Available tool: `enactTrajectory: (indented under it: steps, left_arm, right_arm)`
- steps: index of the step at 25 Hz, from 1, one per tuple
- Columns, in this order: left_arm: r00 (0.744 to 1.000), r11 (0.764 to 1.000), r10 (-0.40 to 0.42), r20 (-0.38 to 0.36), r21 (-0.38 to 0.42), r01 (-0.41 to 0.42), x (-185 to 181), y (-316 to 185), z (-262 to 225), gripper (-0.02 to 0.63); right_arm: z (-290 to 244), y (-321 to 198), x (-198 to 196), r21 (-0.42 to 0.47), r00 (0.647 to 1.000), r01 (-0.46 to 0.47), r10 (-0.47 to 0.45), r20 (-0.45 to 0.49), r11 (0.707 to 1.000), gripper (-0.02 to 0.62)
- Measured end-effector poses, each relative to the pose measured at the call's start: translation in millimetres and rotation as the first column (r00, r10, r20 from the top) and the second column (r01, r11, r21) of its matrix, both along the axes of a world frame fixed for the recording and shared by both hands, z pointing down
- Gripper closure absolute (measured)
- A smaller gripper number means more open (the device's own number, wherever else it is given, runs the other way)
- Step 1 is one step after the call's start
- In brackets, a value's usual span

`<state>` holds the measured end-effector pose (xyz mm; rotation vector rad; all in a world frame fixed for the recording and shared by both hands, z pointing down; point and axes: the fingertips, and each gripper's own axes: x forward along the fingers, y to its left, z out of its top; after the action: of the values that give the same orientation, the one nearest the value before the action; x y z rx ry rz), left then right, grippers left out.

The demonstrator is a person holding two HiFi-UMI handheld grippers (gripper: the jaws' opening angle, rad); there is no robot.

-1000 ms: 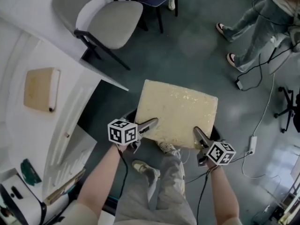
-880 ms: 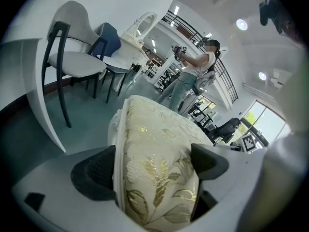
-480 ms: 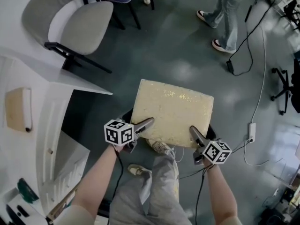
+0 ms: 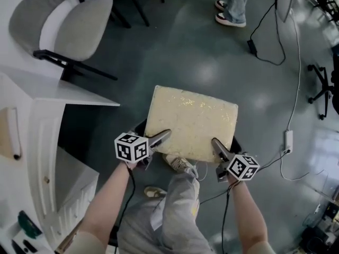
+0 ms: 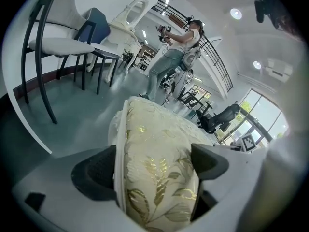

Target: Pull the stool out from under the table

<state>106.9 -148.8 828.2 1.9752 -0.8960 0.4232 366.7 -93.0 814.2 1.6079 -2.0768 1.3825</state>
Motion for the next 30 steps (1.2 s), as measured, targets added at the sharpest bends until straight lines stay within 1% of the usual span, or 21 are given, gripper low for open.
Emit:
enactTrajectory:
  steps: [5,8,12,14,17,19,21,23,25,26,28,29,30]
  left_arm:
    - [1.0,1.0,-0.005,-0.003,0.016,0.005,4,0,22,0.114]
    - [1.0,0.999,-0.002,-0.002,0.045,0.002,9,-2,25,0.114]
    - [1.0,0.999,0.002,0.004,0.05,-0.003,12,2,29,0.114]
    - [1.0,0.999,-0.002,0.013,0.036,0.001,10,6,32,0.114]
    - [0.999,1.0,-0.005,0.031,-0.021,0.005,9,17,38,0.114]
    - [0.999,0.999,-0.009,0.035,-0.049,0.011,6,24,39,0.114]
    - [0.999,0.998,-0.014,0.043,-0.058,0.016,3,24,38,0.114]
    - [0.997,0.997,-0.027,0.07,-0.073,0.033,0,25,38,0.114]
    - [0.992,0.992,-0.046,0.12,-0.113,0.059,-3,28,38,0.114]
    - [0.988,0.989,-0.055,0.147,-0.126,0.074,-5,29,37,0.114]
    - [0.981,0.989,-0.066,0.182,-0.116,0.088,-3,29,26,0.117]
    - [0.981,0.991,-0.066,0.185,-0.101,0.085,0,30,18,0.117]
    - [0.981,0.993,-0.063,0.183,-0.084,0.079,2,30,8,0.117]
  right_arm:
    - [25,-1,5,0.012,1.0,0.004,-0.004,-0.003,1.0,0.098]
    - [32,-1,9,0.038,1.0,0.001,-0.001,0.002,0.999,0.098]
    - [37,4,12,0.052,1.0,-0.001,0.001,0.004,0.999,0.098]
    - [40,7,10,0.048,1.0,0.003,-0.003,0.004,0.999,0.098]
    - [44,16,8,0.025,1.0,0.011,-0.011,-0.005,1.0,0.098]
    - [45,18,8,0.0,1.0,0.02,-0.02,-0.01,1.0,0.098]
    - [44,16,7,-0.031,0.999,0.028,-0.029,-0.02,0.999,0.098]
    - [41,17,7,-0.072,0.998,0.028,-0.032,-0.054,0.997,0.098]
    - [35,22,5,-0.113,0.995,0.03,-0.041,-0.09,0.993,0.098]
    - [29,23,3,-0.121,0.995,0.031,-0.042,-0.089,0.992,0.098]
    - [12,24,1,-0.106,0.998,0.022,-0.029,-0.063,0.994,0.103]
    - [1,24,2,-0.091,0.997,0.018,-0.024,-0.066,0.996,0.131]
    - [-10,24,4,-0.072,0.996,0.02,-0.026,-0.087,0.997,0.226]
